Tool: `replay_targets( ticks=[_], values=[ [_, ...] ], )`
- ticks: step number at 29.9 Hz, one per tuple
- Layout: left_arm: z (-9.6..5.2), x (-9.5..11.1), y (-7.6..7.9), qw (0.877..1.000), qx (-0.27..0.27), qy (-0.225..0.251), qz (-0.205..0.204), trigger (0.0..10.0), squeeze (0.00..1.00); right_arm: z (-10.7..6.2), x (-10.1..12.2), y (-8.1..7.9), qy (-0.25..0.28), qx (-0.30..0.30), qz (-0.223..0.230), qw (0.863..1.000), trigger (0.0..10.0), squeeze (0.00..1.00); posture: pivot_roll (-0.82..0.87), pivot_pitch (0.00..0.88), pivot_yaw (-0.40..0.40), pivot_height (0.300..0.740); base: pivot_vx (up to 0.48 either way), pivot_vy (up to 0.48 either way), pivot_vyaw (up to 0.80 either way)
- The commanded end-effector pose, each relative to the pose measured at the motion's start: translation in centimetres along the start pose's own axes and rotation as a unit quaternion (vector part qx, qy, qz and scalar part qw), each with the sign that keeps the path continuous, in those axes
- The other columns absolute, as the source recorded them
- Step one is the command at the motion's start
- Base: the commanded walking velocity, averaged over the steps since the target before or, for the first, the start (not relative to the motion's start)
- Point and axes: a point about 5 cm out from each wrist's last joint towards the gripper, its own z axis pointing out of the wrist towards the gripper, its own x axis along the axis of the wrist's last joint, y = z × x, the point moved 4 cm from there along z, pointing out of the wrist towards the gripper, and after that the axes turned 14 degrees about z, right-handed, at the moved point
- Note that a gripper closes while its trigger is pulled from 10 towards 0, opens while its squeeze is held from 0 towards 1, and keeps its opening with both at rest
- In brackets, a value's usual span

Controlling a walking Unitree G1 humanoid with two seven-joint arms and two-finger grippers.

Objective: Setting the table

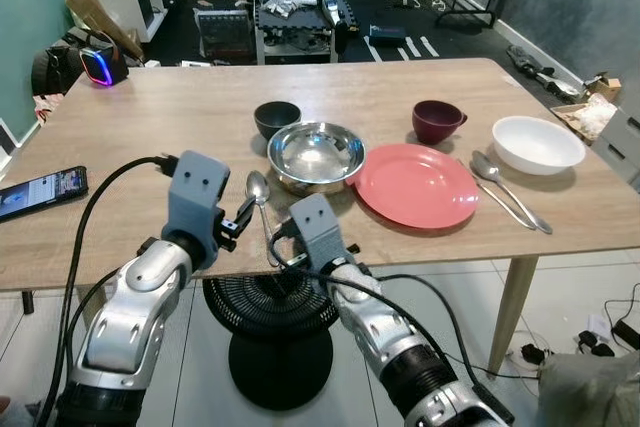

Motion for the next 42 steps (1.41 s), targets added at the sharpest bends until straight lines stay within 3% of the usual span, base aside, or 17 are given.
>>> replay_targets(
  ticks=[1, 4, 10, 22, 35, 36, 39, 40, 41, 42],
  values=[
    [0.6, 0.2, 1.0, 1.0, -0.021, -0.004, 0.003, 10.0, 0.0, 0.5, 0.2, -2.8, -0.003, 0.013, 0.057, 0.998, 10.0, 0.0, 0.16, 0.084, 0.083, 0.74, 0.0, 0.0, 0.0],
    [1.0, 1.1, 1.4, 0.999, -0.031, 0.005, 0.006, 10.0, 0.0, 0.8, 0.7, -3.1, 0.0, 0.01, 0.122, 0.992, 10.0, 0.0, 0.17, 0.094, 0.087, 0.74, 0.0, 0.0, 0.0],
    [0.8, 0.9, 1.3, 1.0, -0.029, 0.0, 0.006, 10.0, 0.0, 1.1, 1.8, -4.7, 0.011, 0.041, 0.171, 0.984, 10.0, 0.0, 0.18, 0.104, 0.082, 0.74, 0.0, 0.0, 0.0],
    [0.6, 0.6, 1.0, 1.0, -0.019, -0.008, 0.006, 10.0, 0.0, 1.5, 3.7, -7.2, 0.039, 0.079, 0.211, 0.973, 10.0, 0.0, 0.2, 0.092, 0.072, 0.74, 0.0, 0.0, 0.0],
    [0.5, 0.4, 0.8, 1.0, -0.011, -0.011, 0.006, 10.0, 0.0, 1.4, 5.0, -7.4, 0.085, 0.094, 0.238, 0.963, 10.0, 0.0, 0.22, 0.077, 0.064, 0.74, 0.0, 0.0, 0.0],
    [0.5, 0.4, 0.7, 1.0, -0.011, -0.011, 0.006, 10.0, 0.0, 1.4, 5.1, -7.5, 0.091, 0.1, 0.238, 0.962, 10.0, 0.09, 0.22, 0.074, 0.063, 0.74, 0.0, 0.0, 0.0],
    [0.5, 0.4, 0.7, 1.0, -0.01, -0.011, 0.006, 10.0, 0.0, 1.3, 5.3, -7.7, 0.098, 0.111, 0.24, 0.959, 10.0, 0.09, 0.22, 0.071, 0.062, 0.74, 0.0, 0.0, 0.0],
    [0.5, 0.4, 0.7, 1.0, -0.009, -0.011, 0.006, 10.0, 0.0, 1.3, 5.4, -7.8, 0.1, 0.115, 0.241, 0.958, 10.0, 0.64, 0.22, 0.071, 0.062, 0.74, 0.0, 0.0, 0.0],
    [0.5, 0.3, 0.7, 1.0, -0.009, -0.011, 0.006, 10.0, 0.0, 1.3, 5.4, -7.9, 0.1, 0.117, 0.241, 0.958, 10.0, 0.64, 0.22, 0.067, 0.061, 0.74, 0.0, 0.0, 0.0],
    [0.5, 0.3, 0.7, 1.0, -0.008, -0.011, 0.007, 10.0, 0.0, 1.3, 5.4, -8.0, 0.101, 0.118, 0.241, 0.958, 10.0, 1.0, 0.22, 0.065, 0.061, 0.74, 0.0, 0.0, 0.0]
  ],
)
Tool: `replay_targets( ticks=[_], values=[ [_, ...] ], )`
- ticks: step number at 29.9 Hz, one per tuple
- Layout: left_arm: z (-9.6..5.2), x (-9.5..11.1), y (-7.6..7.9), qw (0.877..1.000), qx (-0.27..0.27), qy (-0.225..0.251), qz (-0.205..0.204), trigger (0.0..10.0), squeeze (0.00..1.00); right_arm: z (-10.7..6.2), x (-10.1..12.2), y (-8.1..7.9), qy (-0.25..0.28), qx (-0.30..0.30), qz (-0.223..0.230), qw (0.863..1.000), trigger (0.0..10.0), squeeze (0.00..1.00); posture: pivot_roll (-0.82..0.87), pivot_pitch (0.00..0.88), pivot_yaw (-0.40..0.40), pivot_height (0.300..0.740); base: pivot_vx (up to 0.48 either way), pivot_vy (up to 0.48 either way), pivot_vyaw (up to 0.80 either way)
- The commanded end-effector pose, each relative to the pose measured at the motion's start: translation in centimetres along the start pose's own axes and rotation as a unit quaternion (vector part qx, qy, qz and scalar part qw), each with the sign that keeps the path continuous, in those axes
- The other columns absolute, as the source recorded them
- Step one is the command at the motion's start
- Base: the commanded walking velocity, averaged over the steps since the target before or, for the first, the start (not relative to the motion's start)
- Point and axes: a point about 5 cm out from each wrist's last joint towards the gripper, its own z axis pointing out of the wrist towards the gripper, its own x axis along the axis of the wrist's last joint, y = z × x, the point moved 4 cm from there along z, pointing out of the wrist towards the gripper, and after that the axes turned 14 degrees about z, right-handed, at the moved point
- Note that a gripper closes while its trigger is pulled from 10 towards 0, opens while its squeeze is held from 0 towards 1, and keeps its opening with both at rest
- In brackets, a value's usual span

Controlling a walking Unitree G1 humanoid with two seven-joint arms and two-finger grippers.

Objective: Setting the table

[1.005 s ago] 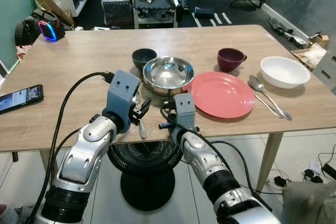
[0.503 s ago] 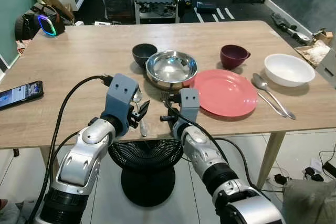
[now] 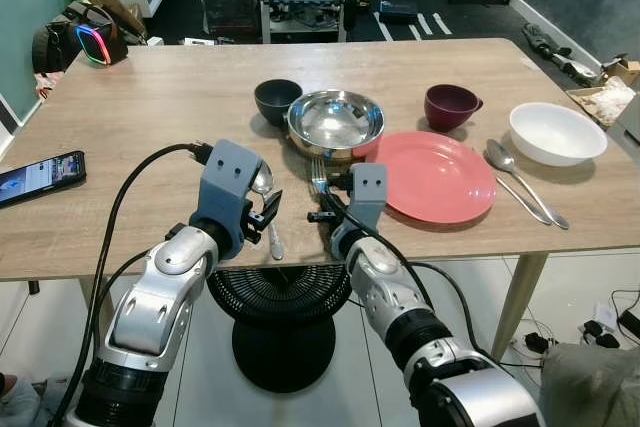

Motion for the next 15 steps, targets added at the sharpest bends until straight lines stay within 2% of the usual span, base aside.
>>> replay_targets(
  ticks=[1, 5, 6, 7, 9, 12, 14, 15],
  values=[
    [-0.2, -0.5, -0.3, 1.0, 0.006, -0.008, 0.006, 10.0, 0.0, 0.2, -2.6, -9.8, -0.026, 0.095, 0.069, 0.993, 10.0, 1.0, 0.21, 0.063, 0.06, 0.74, 0.0, 0.0, 0.0],
    [-0.1, -0.5, -0.3, 1.0, 0.006, -0.008, 0.006, 10.0, 0.0, 0.3, -2.4, -9.8, -0.022, 0.094, 0.071, 0.993, 10.0, 1.0, 0.21, 0.056, 0.064, 0.74, 0.0, 0.0, 0.0],
    [-0.1, -0.5, -0.2, 1.0, 0.006, -0.008, 0.006, 10.0, 0.0, 0.3, -2.2, -9.7, -0.018, 0.094, 0.071, 0.993, 10.0, 0.77, 0.21, 0.056, 0.064, 0.74, 0.0, 0.0, 0.0],
    [-0.1, -0.6, -0.2, 1.0, 0.005, -0.008, 0.006, 10.0, 0.0, 0.4, -2.0, -9.5, -0.014, 0.093, 0.073, 0.993, 10.0, 0.0, 0.2, 0.052, 0.066, 0.74, 0.0, 0.0, 0.0],
    [-0.1, -0.6, -0.1, 1.0, 0.005, -0.008, 0.006, 10.0, 0.0, 0.4, -1.8, -9.3, -0.009, 0.092, 0.075, 0.993, 10.0, 0.0, 0.2, 0.052, 0.066, 0.74, 0.0, 0.0, 0.0],
    [0.0, -0.6, 0.1, 1.0, 0.002, -0.006, 0.004, 10.0, 0.0, 0.5, -0.4, -7.8, 0.022, 0.081, 0.073, 0.994, 10.0, 0.0, 0.19, 0.05, 0.067, 0.74, 0.0, 0.0, 0.0],
    [-0.1, -0.8, -0.2, 1.0, 0.011, -0.009, 0.005, 10.0, 0.0, 0.1, 1.1, -6.0, 0.059, 0.073, 0.051, 0.994, 10.0, 0.0, 0.16, 0.045, 0.075, 0.74, 0.0, 0.0, 0.0],
    [-0.1, -0.8, -0.2, 1.0, 0.011, -0.009, 0.005, 10.0, 0.0, 0.1, 1.1, -6.0, 0.059, 0.073, 0.051, 0.994, 10.0, 0.0, 0.16, 0.045, 0.075, 0.74, 0.0, 0.0, 0.0]
  ],
)
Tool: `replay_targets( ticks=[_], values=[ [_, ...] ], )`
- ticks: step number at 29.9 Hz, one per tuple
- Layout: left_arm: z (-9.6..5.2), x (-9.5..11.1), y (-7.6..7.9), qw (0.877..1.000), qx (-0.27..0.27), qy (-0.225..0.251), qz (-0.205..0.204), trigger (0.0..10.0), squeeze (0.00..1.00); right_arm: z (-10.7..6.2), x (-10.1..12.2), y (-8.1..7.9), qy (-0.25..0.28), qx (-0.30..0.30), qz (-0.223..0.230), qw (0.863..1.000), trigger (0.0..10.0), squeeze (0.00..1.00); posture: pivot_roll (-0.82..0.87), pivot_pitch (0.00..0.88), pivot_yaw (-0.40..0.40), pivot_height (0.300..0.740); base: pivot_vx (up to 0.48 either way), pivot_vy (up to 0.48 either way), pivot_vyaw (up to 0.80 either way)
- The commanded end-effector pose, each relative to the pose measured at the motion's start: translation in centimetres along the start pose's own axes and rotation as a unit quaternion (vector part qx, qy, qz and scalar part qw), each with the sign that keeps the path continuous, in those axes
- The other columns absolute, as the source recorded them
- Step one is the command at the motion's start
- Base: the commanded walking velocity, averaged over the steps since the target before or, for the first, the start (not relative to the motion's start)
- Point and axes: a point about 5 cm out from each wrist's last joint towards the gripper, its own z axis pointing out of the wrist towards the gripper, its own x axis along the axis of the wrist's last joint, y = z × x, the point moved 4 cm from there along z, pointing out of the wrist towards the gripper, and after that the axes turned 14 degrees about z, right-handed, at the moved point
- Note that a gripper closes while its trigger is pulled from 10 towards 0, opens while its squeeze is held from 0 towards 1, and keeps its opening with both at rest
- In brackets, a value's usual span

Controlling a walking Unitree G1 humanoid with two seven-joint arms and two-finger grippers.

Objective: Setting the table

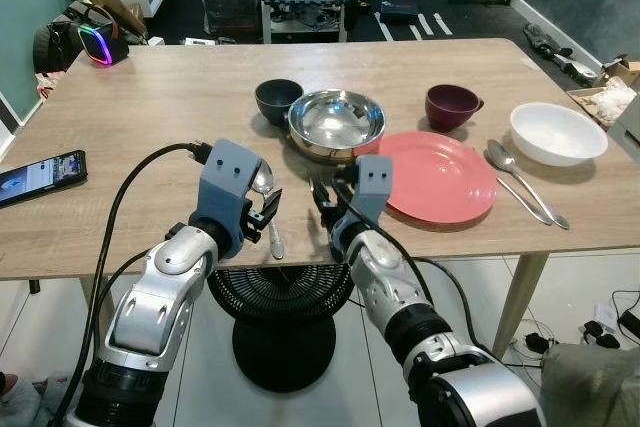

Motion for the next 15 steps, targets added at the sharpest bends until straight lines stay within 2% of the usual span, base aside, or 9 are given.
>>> replay_targets(
  ticks=[1, 2, 3, 5, 6, 9, 10, 13, 15],
  values=[
    [-0.2, -1.0, -0.2, 1.0, 0.01, -0.016, 0.003, 10.0, 0.0, -0.5, -2.1, -4.2, -0.005, 0.038, 0.042, 0.998, 10.0, 0.0, 0.16, 0.045, 0.075, 0.74, 0.0, 0.0, 0.0],
    [-0.3, -1.1, -0.6, 1.0, 0.018, -0.019, -0.001, 10.0, 0.0, -0.8, -1.3, -3.4, 0.012, 0.038, 0.033, 0.999, 10.0, 0.0, 0.14, 0.048, 0.081, 0.74, 0.0, 0.0, 0.0],
    [-0.6, -1.4, -1.2, 0.999, 0.035, -0.022, -0.008, 10.0, 0.0, -1.8, 0.5, -1.9, 0.048, 0.03, 0.02, 0.998, 10.0, 0.0, 0.12, 0.049, 0.085, 0.74, 0.0, 0.0, 0.0],
    [-0.7, -1.4, -1.4, 0.999, 0.04, -0.023, -0.01, 10.0, 0.0, -2.2, 1.0, -1.4, 0.058, 0.027, 0.016, 0.998, 10.0, 0.0, 0.12, 0.049, 0.085, 0.74, 0.0, 0.0, 0.0],
    [-0.8, -1.5, -1.7, 0.998, 0.048, -0.024, -0.014, 10.0, 0.0, -2.9, 2.0, -0.5, 0.076, 0.018, 0.005, 0.997, 10.0, 0.0, 0.11, 0.046, 0.087, 0.74, 0.0, 0.0, 0.0],
    [-1.1, -1.4, -2.8, 0.997, 0.076, -0.02, -0.027, 10.0, 0.0, -5.6, 5.3, 3.6, 0.129, -0.037, -0.03, 0.99, 10.0, 0.0, 0.09, 0.043, 0.091, 0.74, 0.0, 0.0, 0.0],
    [-1.1, -1.4, -2.8, 0.997, 0.076, -0.02, -0.027, 10.0, 0.0, -5.6, 5.3, 3.6, 0.129, -0.037, -0.03, 0.99, 10.0, 0.0, 0.09, 0.043, 0.091, 0.74, 0.0, 0.0, 0.0],
    [-1.2, -0.6, -3.4, 0.994, 0.097, 0.001, -0.043, 10.0, 0.0, -7.8, 7.4, 6.6, 0.16, -0.087, -0.06, 0.981, 10.0, 0.0, 0.06, 0.035, 0.106, 0.74, 0.0, 0.0, 0.0],
    [-1.3, -0.3, -3.5, 0.994, 0.101, 0.008, -0.045, 10.0, 0.0, -8.2, 7.8, 7.1, 0.162, -0.097, -0.069, 0.98, 10.0, 0.0, 0.06, 0.033, 0.109, 0.74, 0.0, 0.0, 0.0]
  ],
)
